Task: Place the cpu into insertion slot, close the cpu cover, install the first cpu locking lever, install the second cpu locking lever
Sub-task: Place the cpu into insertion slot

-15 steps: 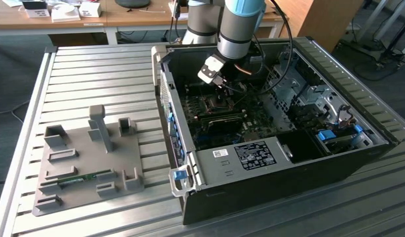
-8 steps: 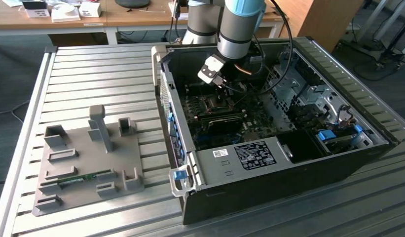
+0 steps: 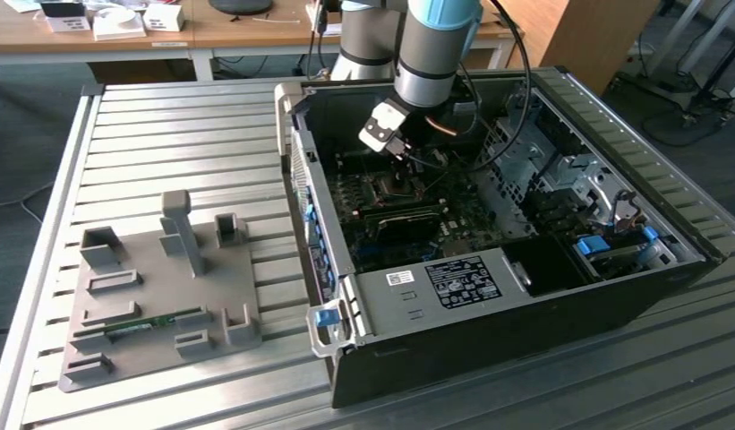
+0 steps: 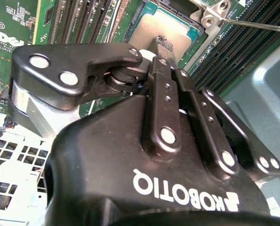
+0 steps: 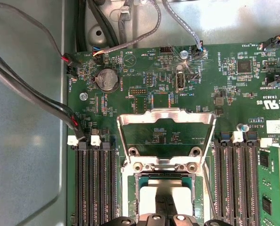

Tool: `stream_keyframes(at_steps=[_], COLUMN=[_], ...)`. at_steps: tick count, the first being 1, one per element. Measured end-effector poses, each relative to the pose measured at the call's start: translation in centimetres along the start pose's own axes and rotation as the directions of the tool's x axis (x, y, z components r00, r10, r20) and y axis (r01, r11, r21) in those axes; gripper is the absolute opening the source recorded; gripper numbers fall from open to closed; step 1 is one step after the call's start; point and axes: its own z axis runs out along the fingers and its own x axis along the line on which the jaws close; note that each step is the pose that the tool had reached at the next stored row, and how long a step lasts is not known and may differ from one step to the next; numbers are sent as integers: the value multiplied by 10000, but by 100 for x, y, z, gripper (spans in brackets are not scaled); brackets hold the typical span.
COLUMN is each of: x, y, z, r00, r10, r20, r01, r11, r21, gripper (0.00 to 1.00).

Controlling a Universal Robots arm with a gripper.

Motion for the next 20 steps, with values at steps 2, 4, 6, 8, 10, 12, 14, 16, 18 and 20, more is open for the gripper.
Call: stream_keyframes(at_steps=[2,4,6,8,10,12,14,16,18,20], x=[0,0,0,0,0,0,0,-1,0,0], y=[0,0,0,0,0,0,0,0,0,0], z=[1,2,2,3,3,3,4,8,8,10], r00=[10000,10000,10000,10000,10000,10000,10000,10000,10000,10000], r10=[0,0,0,0,0,0,0,-1,0,0], r20=[-3,-3,-2,-3,-3,-3,-3,0,0,-2], r01=[0,0,0,0,0,0,0,1,0,0], r11=[10000,10000,10000,10000,10000,10000,10000,10000,10000,10000], r21=[-2,-1,-1,-2,-2,-1,-1,0,0,-1], gripper=[11,11,11,11,11,11,11,11,11,11])
